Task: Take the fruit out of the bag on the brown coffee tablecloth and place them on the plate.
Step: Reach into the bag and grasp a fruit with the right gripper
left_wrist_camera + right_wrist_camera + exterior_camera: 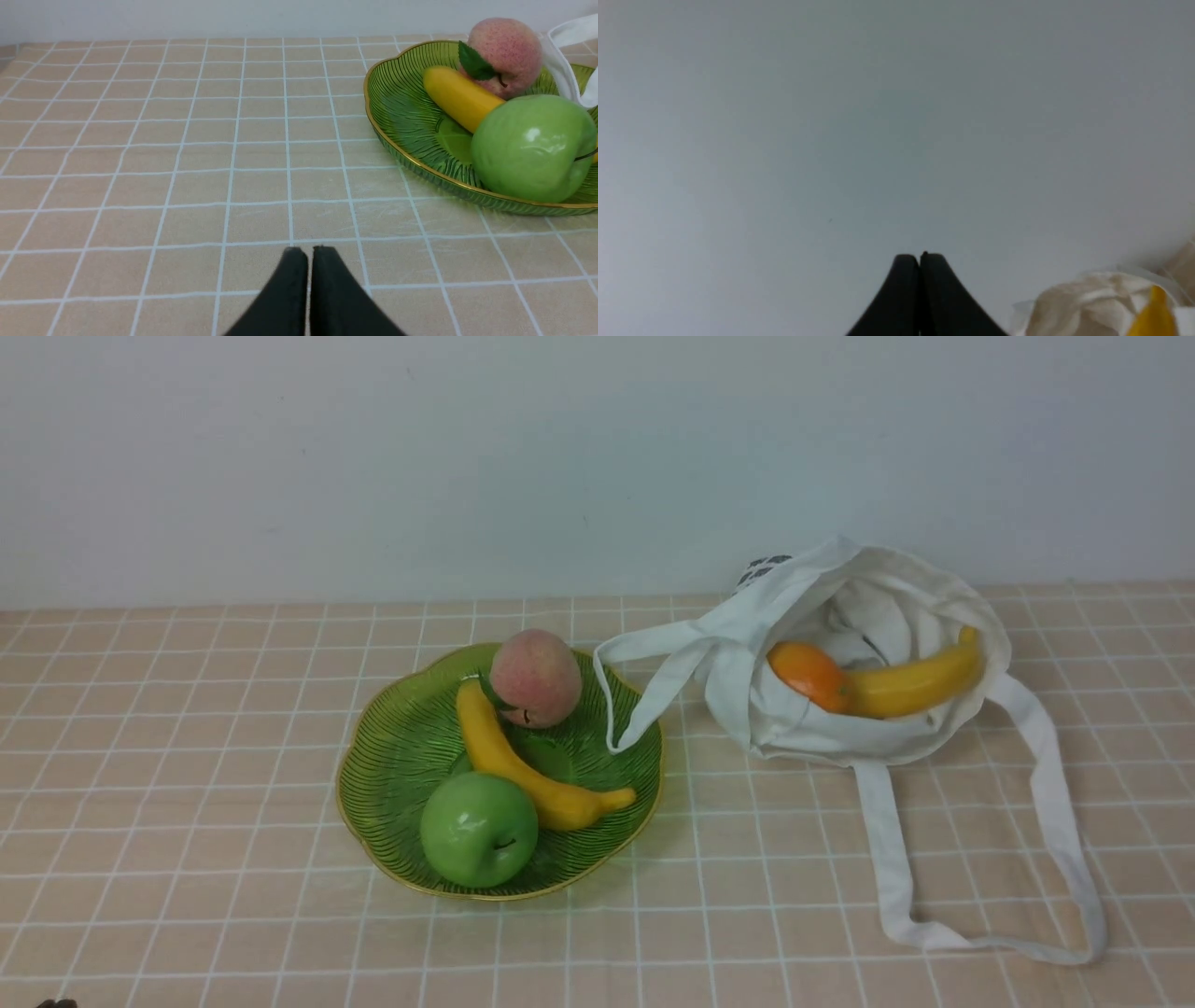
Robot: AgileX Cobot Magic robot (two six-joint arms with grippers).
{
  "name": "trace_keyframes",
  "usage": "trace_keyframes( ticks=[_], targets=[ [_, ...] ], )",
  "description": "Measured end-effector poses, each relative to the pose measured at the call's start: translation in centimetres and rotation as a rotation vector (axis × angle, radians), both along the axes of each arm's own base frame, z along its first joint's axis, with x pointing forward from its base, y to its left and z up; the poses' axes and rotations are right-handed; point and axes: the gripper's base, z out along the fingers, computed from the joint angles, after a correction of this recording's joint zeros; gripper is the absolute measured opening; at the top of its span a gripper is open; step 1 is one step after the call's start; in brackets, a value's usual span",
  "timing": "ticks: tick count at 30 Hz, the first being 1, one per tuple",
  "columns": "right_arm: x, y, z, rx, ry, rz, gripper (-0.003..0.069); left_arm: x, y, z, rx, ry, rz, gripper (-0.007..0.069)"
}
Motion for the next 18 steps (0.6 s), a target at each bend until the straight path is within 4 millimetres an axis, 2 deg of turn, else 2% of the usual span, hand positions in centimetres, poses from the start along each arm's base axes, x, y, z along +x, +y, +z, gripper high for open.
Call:
trace_keyframes(
  ticks=[2, 4, 7, 10, 11, 13, 18],
  targets=[
    [0.2, 0.6, 1.8, -0.109, 0.052, 0.037, -0.0014, 0.0, 0.0, 0.0, 0.0, 0.0, 0.0, -0.0008],
    [1.4, 1.4, 3.8, -0.26, 0.183, 0.102, -0.0014, 0.0, 0.0, 0.0, 0.0, 0.0, 0.0, -0.0008],
    [4.7, 2.2, 5.0, -0.458, 0.416, 0.196, -0.0014, 0.0, 0.0, 0.0, 0.0, 0.0, 0.0, -0.0008],
    [8.1, 2.7, 5.4, -0.598, 0.598, 0.29, -0.0014, 0.0, 0.0, 0.0, 0.0, 0.0, 0.0, -0.0008],
    [10.0, 2.9, 5.2, -0.644, 0.669, 0.326, -0.0014, 0.0, 0.0, 0.0, 0.0, 0.0, 0.0, -0.0008],
    [12.8, 3.1, 5.3, -0.695, 0.735, 0.371, -0.0012, 0.0, 0.0, 0.0, 0.0, 0.0, 0.0, -0.0008],
    [18.0, 3.6, 4.7, -0.729, 0.825, 0.436, 0.0016, 0.0, 0.0, 0.0, 0.0, 0.0, 0.0, -0.0008]
  ],
)
